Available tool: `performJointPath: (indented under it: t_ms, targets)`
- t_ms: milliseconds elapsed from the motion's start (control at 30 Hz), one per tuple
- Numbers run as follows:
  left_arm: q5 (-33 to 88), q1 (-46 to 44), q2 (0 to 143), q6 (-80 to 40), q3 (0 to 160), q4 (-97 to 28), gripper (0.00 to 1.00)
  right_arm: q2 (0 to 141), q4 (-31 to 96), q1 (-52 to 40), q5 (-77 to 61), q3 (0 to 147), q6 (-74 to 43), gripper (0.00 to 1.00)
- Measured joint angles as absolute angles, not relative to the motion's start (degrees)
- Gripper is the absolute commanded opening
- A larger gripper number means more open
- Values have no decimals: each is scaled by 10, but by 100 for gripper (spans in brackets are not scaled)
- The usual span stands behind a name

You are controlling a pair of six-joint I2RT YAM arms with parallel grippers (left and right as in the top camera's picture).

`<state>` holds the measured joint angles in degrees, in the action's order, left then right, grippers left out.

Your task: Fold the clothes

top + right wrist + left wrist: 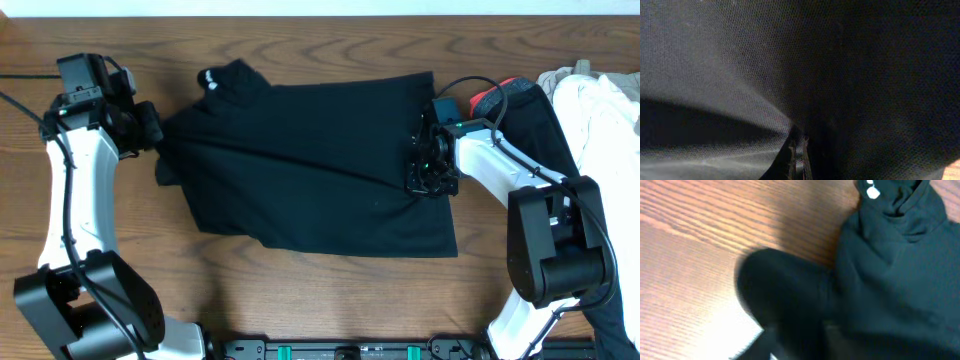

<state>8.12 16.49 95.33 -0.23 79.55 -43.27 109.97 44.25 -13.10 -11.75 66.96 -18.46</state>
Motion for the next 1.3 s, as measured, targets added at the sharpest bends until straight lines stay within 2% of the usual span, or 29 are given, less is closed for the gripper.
performJointPath:
  t_ms: [167,333,433,500,700,900,1067,1300]
  targets:
    - [61,165,956,-5,795,-464,81,1100,443,-131,-117,670,-185,12]
    - [41,169,956,-15,795,-489,86,1099,447,-131,-121,671,-190,33]
    - [39,171,956,-23,795,-508,85,1097,450,-131,-122,672,-183,37]
    - [48,171,956,-29,795,-524,79,1097,454,-130,-124,674,-174,36]
    - [118,171,955,-28,795,-562,71,1080,471,-96,-157,675,-130,41]
    - [154,165,905,-23,795,-615,71,950,484,-52,-183,679,-110,55]
    - [166,125,814,-19,795,-676,71,868,538,-43,-192,691,-105,54]
    - [169,43,801,-32,744,-704,71,882,600,-54,-195,671,-116,55]
